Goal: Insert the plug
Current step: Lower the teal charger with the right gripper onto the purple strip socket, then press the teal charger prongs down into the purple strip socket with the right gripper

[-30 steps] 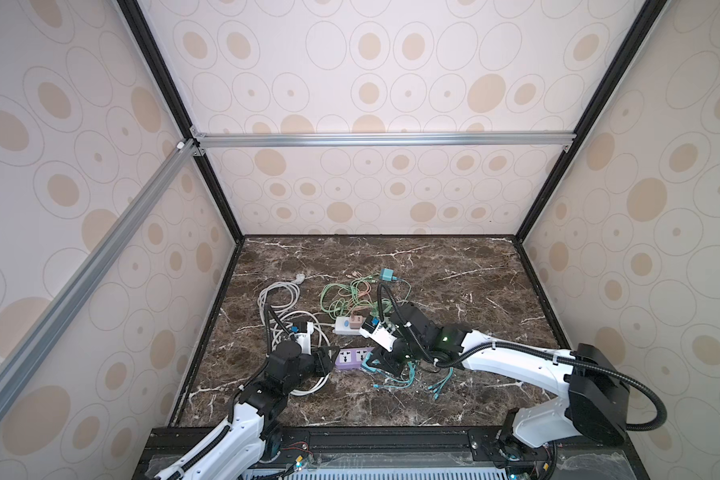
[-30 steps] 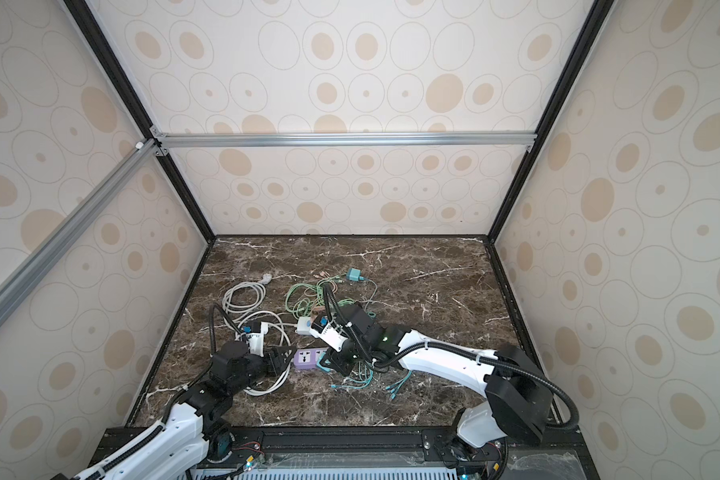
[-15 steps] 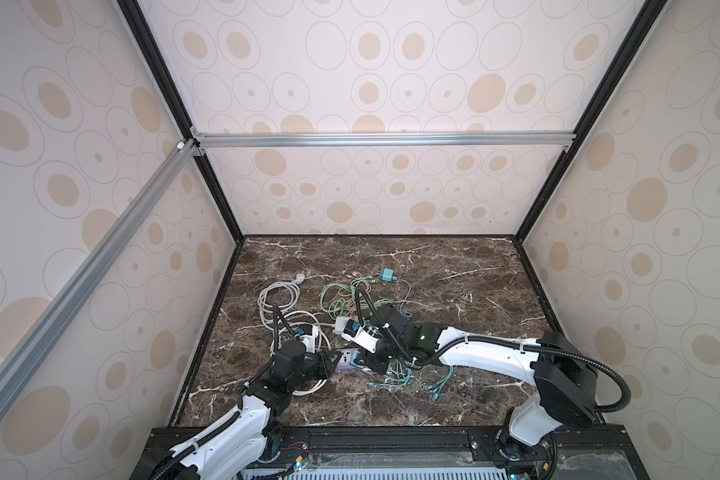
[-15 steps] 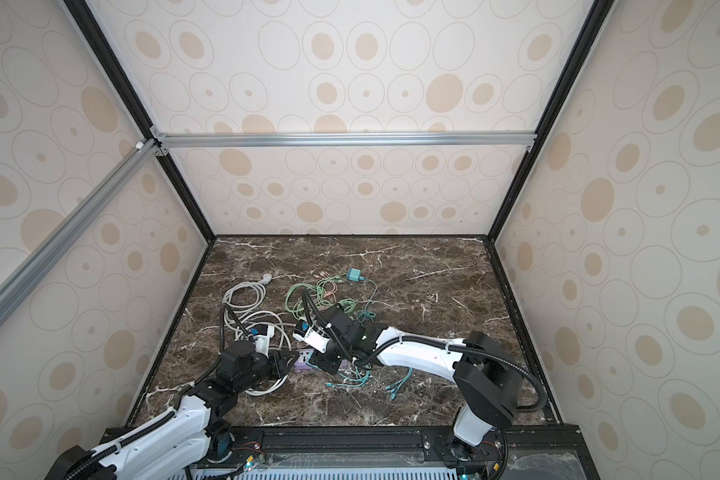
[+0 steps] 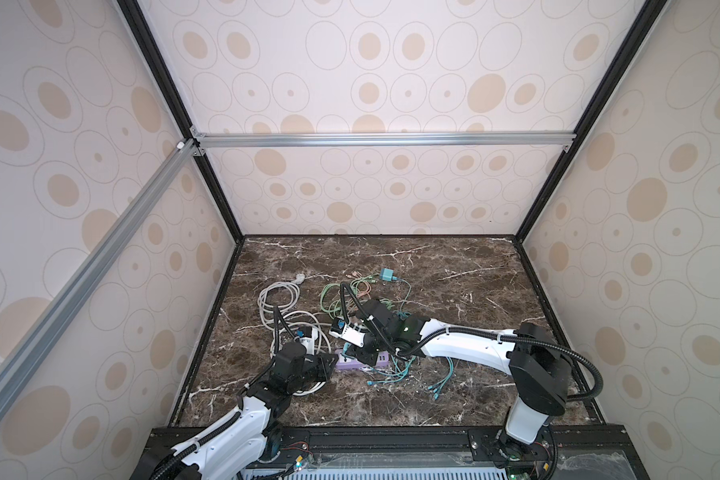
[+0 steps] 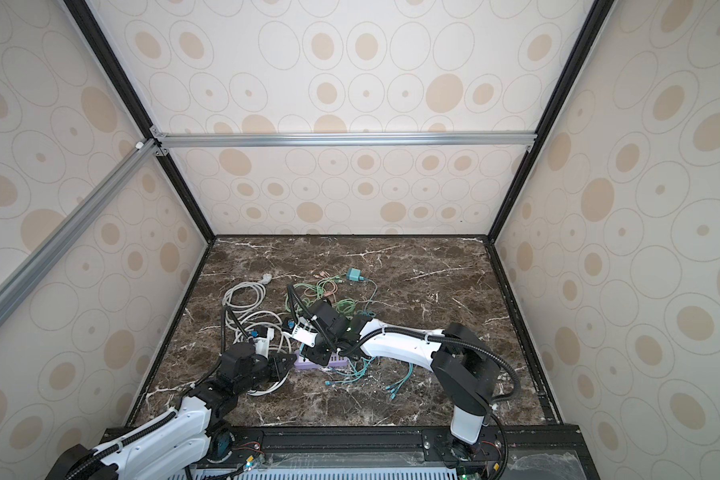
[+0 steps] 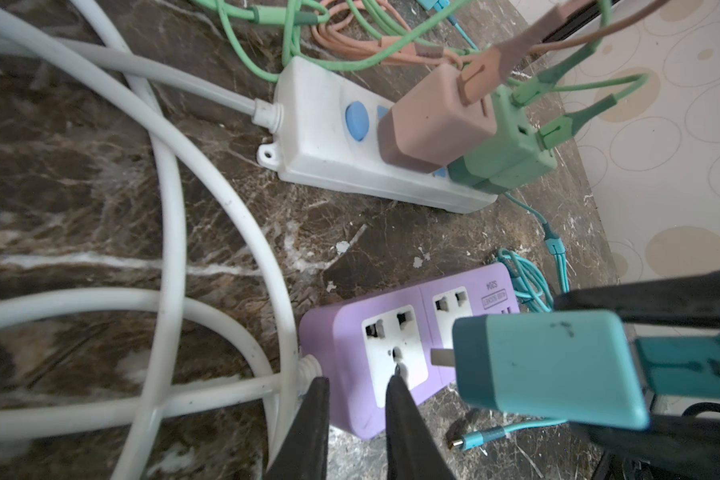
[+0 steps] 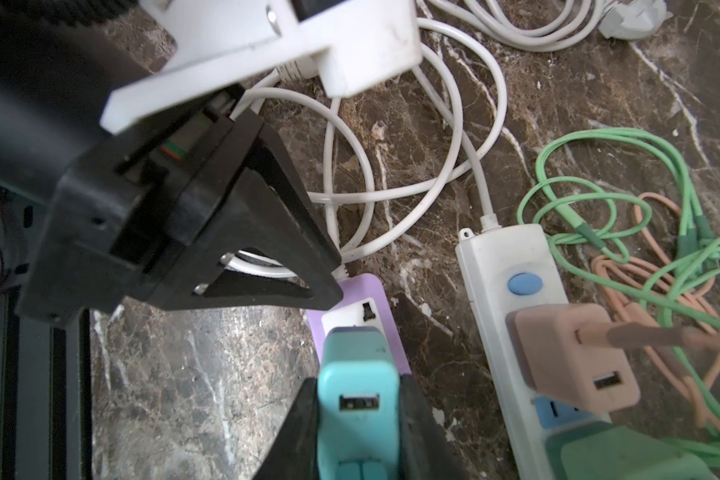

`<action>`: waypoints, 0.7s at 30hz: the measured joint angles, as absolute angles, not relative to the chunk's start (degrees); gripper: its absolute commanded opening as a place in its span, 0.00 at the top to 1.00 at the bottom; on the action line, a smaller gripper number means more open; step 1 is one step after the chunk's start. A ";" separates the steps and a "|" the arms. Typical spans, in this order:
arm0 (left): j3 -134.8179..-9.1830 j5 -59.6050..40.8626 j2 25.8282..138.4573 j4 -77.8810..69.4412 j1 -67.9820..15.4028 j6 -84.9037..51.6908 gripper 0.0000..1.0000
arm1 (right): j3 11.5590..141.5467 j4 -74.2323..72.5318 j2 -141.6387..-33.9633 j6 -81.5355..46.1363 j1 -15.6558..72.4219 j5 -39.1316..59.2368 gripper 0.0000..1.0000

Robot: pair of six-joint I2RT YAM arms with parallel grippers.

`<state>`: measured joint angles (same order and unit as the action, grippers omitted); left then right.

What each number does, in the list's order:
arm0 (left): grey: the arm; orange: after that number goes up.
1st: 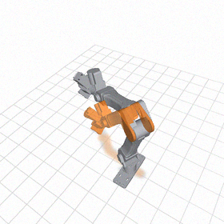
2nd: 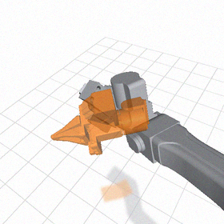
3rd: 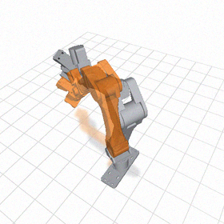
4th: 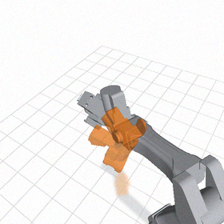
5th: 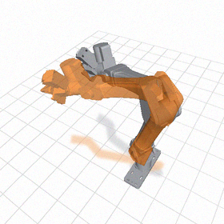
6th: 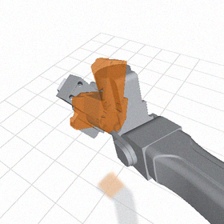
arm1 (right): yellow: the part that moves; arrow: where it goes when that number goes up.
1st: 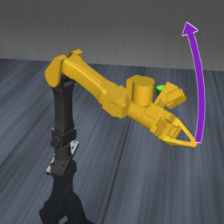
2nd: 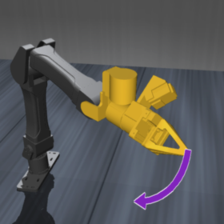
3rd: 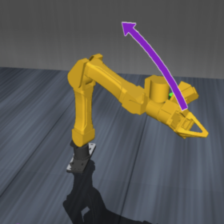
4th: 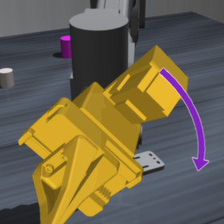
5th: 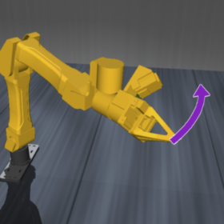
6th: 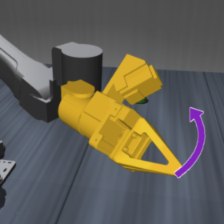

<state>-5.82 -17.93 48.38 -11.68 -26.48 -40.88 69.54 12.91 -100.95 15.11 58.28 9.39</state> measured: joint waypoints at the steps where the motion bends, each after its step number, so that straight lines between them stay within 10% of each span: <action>1: -5.78 -18.02 48.77 -11.81 -26.48 -40.82 0.78 | 70.11 13.32 -101.43 15.70 58.28 9.19 1.00; 21: -5.23 -19.00 51.55 -14.26 -26.48 -40.36 0.83 | 73.82 16.47 -104.90 23.24 58.28 10.20 1.00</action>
